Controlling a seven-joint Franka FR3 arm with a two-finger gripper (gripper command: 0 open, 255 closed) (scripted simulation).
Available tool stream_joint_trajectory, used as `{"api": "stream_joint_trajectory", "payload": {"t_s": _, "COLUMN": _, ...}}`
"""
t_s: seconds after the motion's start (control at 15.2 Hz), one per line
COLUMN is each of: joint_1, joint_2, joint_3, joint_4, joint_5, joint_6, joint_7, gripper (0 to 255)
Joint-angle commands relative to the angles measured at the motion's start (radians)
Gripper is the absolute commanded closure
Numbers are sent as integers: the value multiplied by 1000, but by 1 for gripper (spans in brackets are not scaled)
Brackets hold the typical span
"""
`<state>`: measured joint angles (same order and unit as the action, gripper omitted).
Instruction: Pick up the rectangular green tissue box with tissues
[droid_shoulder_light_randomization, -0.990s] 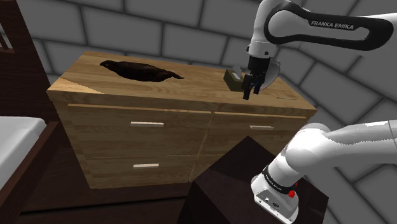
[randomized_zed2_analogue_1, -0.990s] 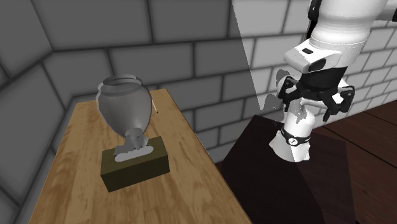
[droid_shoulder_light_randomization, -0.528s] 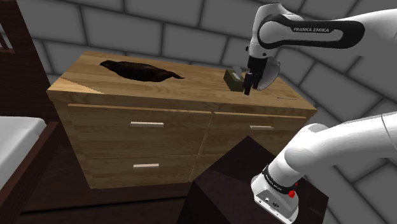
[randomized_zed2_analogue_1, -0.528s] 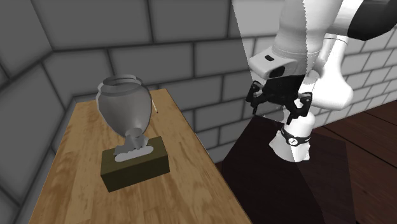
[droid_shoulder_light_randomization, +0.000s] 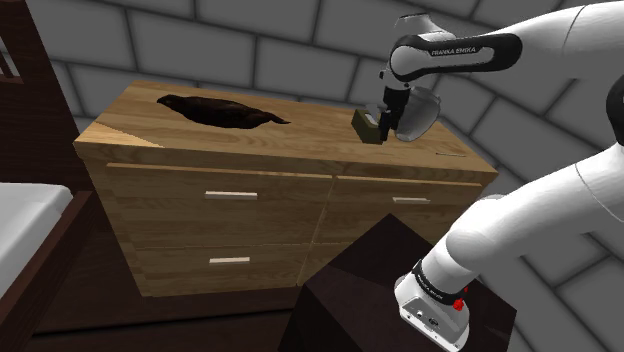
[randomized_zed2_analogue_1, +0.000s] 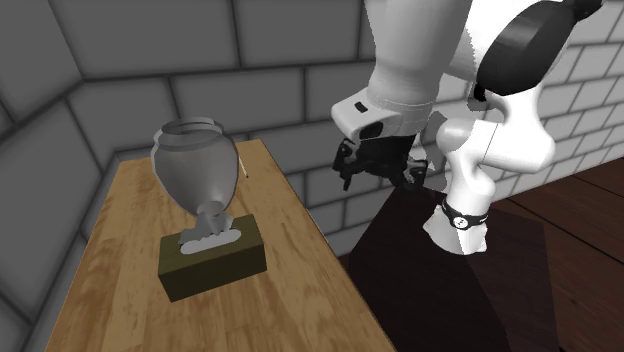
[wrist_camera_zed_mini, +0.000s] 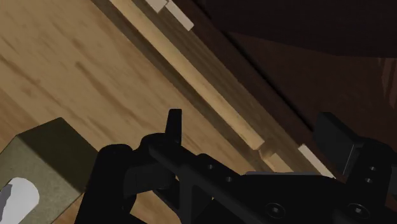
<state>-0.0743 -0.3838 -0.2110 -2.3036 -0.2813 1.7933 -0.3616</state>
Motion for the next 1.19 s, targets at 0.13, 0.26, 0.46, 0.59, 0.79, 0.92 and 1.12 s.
{"api": "stream_joint_trajectory", "payload": {"t_s": 0.13, "joint_1": -15, "joint_2": 121, "joint_3": -47, "joint_4": 89, "joint_5": -38, "joint_6": 79, "joint_7": -85, "gripper": 0}}
{"api": "stream_joint_trajectory", "payload": {"t_s": 0.26, "joint_1": -21, "joint_2": 180, "joint_3": -66, "joint_4": 136, "joint_5": -48, "joint_6": 114, "joint_7": -124, "gripper": 0}}
{"api": "stream_joint_trajectory", "payload": {"t_s": 0.46, "joint_1": -32, "joint_2": 271, "joint_3": -90, "joint_4": 213, "joint_5": -55, "joint_6": 163, "joint_7": -182, "gripper": 0}}
{"api": "stream_joint_trajectory", "payload": {"t_s": 0.59, "joint_1": -39, "joint_2": 332, "joint_3": -104, "joint_4": 270, "joint_5": -54, "joint_6": 191, "joint_7": -222, "gripper": 0}}
{"api": "stream_joint_trajectory", "payload": {"t_s": 0.79, "joint_1": -54, "joint_2": 427, "joint_3": -120, "joint_4": 365, "joint_5": -45, "joint_6": 229, "joint_7": -281, "gripper": 0}}
{"api": "stream_joint_trajectory", "payload": {"t_s": 0.92, "joint_1": -66, "joint_2": 492, "joint_3": -128, "joint_4": 434, "joint_5": -34, "joint_6": 249, "joint_7": -322, "gripper": 0}}
{"api": "stream_joint_trajectory", "payload": {"t_s": 1.12, "joint_1": -88, "joint_2": 592, "joint_3": -134, "joint_4": 548, "joint_5": -13, "joint_6": 271, "joint_7": -382, "gripper": 0}}
